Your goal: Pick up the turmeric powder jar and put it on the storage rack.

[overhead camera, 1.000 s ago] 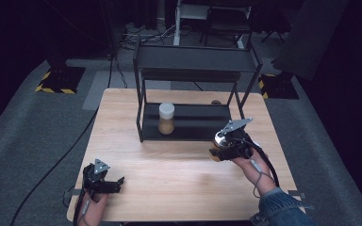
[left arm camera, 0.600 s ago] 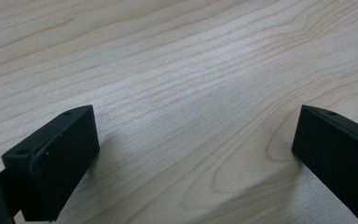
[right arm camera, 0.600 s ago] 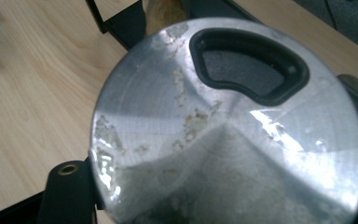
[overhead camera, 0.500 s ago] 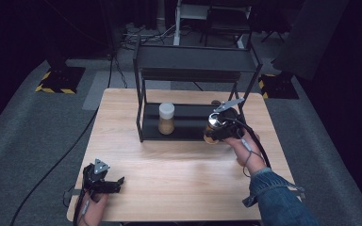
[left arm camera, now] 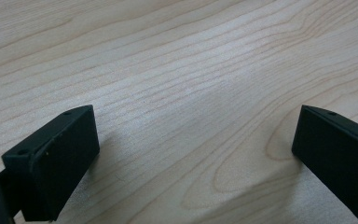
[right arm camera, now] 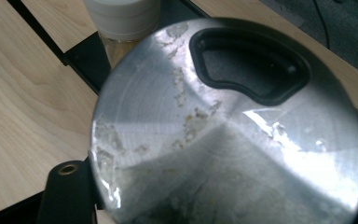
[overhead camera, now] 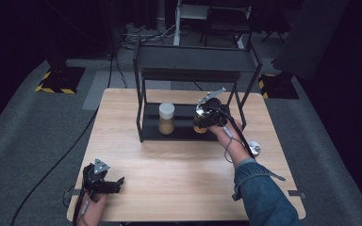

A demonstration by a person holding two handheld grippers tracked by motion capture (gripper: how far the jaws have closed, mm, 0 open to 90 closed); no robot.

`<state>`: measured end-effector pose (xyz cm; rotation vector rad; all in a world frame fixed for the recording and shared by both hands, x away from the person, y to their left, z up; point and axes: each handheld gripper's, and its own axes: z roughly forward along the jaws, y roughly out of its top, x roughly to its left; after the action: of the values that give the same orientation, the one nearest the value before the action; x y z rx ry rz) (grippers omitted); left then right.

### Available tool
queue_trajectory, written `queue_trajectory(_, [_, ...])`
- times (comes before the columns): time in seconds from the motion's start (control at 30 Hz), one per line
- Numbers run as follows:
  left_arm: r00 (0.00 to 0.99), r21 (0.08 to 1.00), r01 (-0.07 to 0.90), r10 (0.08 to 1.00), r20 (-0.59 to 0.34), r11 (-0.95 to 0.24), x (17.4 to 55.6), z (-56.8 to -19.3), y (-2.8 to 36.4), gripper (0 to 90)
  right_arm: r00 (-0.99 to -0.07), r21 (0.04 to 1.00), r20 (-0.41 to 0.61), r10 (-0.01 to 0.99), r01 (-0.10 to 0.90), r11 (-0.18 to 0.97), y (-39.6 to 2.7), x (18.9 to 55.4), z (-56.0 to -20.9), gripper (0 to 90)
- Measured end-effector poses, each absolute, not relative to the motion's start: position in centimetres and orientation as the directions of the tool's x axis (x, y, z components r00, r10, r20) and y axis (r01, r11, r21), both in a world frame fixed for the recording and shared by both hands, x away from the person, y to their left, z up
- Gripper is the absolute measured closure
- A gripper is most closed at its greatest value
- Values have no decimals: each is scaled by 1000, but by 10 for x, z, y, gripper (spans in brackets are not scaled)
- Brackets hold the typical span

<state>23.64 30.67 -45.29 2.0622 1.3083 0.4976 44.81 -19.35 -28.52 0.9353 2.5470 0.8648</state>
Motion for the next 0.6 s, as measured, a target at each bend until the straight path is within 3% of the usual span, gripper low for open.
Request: queue_trajectory(0.6, [436, 689, 659, 900, -21, -303, 237, -453, 307, 3, -716, 593, -41, 697, 544, 594, -155, 489, -336, 306])
